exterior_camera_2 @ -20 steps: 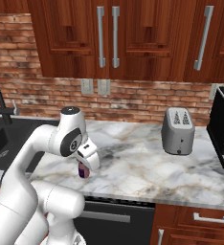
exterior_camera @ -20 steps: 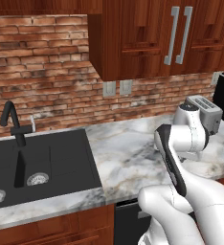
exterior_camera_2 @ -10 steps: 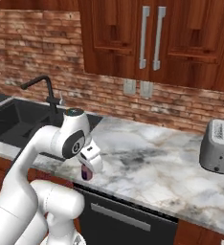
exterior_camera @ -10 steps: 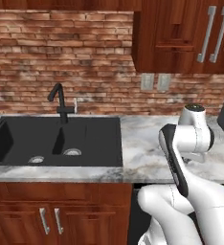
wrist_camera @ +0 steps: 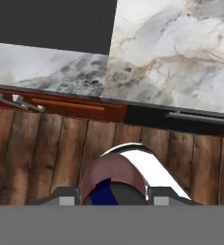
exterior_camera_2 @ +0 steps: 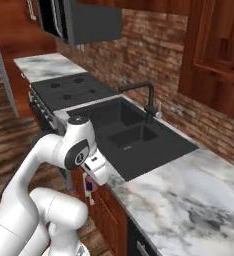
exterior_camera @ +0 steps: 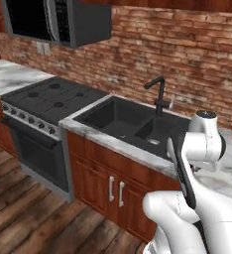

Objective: There is a wine glass and glass cup on the dining counter. Place the wine bottle next to the wine glass and the juice bottle next to the glass cup.

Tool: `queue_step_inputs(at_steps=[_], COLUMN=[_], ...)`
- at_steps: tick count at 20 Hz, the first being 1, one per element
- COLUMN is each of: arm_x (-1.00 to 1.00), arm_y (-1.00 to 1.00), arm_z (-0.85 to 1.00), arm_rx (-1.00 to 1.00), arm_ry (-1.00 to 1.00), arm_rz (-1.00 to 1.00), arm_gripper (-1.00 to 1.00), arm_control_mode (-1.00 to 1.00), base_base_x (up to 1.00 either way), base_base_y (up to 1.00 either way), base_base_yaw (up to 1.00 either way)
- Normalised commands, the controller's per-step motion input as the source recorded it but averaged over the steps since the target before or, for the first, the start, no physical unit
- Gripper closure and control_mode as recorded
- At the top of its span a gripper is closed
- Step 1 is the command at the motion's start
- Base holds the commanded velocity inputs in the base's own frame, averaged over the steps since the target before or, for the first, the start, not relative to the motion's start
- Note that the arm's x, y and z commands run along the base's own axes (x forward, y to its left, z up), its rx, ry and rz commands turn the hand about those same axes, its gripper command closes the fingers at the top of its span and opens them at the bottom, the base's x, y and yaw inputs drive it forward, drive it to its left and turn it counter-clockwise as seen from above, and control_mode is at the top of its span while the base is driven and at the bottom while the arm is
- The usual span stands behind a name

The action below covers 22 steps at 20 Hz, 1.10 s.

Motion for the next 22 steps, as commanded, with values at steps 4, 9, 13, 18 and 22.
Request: queue_step_inputs(at_steps=[4, 9, 13, 18, 22], arm_x=[0.00, 0.00, 0.00, 0.00, 0.00], arm_y=[0.00, 0.00, 0.00, 0.00, 0.00], arm_z=[0.00, 0.00, 0.00, 0.00, 0.00], arm_rx=[0.00, 0.00, 0.00, 0.00, 0.00], arm_ry=[0.00, 0.00, 0.00, 0.00, 0.00], arm_rz=[0.00, 0.00, 0.00, 0.00, 0.00], arm_gripper=[1.00, 1.00, 1.00, 1.00, 1.00], arm_control_mode=[1.00, 1.00, 1.00, 1.00, 1.00], base_base_x=[0.00, 0.00, 0.00, 0.00, -0.01], base_base_y=[0.00, 0.00, 0.00, 0.00, 0.03], base_base_yaw=[1.00, 1.00, 1.00, 1.00, 0.97])
